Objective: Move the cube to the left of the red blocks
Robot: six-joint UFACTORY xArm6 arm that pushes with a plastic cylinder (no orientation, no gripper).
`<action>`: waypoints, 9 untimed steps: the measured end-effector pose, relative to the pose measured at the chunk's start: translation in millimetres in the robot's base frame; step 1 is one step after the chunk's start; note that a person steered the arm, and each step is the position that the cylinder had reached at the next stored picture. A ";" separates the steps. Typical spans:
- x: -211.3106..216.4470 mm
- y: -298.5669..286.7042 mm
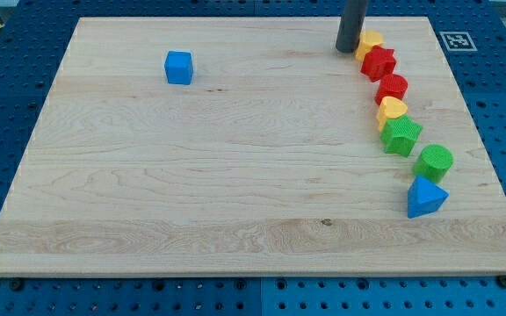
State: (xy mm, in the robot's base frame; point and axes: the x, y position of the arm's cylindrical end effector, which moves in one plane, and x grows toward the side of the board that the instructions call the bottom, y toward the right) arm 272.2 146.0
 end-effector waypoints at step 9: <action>72.5 -343.3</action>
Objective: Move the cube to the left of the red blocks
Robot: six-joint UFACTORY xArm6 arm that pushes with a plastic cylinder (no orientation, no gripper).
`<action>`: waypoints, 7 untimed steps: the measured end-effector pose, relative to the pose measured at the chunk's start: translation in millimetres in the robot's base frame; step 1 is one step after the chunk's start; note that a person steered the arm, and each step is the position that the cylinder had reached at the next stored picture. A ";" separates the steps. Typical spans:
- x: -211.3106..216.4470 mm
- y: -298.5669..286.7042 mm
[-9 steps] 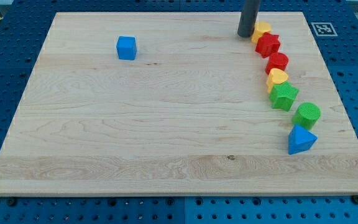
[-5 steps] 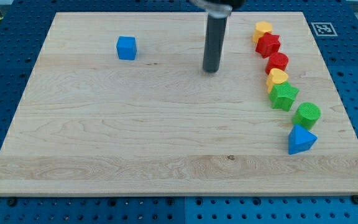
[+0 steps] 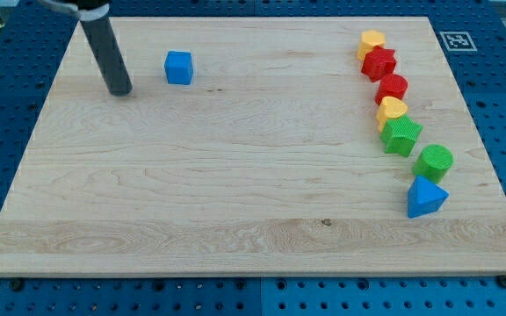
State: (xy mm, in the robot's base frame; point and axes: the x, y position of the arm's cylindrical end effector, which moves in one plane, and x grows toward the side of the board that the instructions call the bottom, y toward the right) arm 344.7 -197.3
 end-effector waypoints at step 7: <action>-26.4 143.4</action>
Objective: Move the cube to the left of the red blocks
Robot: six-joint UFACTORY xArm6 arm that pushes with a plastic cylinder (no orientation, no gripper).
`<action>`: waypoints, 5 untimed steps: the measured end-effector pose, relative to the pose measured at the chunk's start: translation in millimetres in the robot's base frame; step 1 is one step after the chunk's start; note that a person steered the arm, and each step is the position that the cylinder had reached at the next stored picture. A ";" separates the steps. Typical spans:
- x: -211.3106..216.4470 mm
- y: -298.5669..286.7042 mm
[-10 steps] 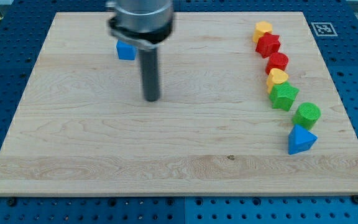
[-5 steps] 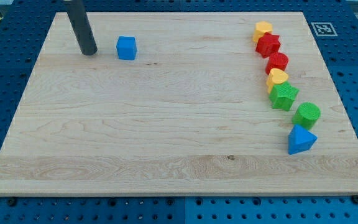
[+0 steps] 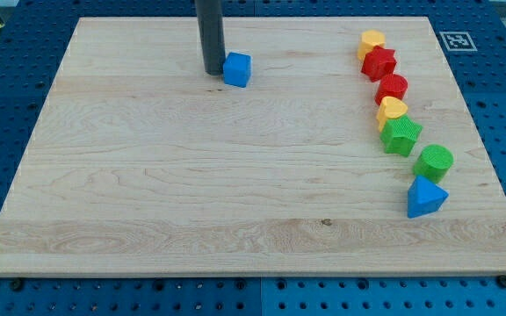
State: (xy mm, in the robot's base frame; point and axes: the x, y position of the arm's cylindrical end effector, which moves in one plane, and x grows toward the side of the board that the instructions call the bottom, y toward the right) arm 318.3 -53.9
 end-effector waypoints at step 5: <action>63.2 115.6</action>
